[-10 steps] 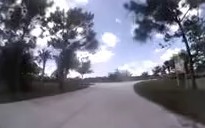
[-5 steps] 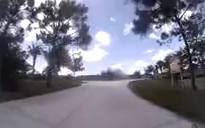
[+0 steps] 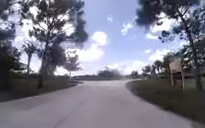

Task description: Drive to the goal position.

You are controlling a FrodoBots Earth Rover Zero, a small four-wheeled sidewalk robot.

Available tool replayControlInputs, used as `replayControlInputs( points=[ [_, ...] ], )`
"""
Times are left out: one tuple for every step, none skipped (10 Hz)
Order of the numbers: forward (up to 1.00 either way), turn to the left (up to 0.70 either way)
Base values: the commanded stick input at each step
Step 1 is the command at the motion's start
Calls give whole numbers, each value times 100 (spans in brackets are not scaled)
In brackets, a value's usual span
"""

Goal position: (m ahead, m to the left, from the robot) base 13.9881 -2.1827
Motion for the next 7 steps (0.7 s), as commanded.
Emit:
replayControlInputs(
  points=[
    [85,0],
    [85,0],
    [85,0],
    [85,0],
    [85,-6],
    [85,-33],
    [85,-29]
  ],
)
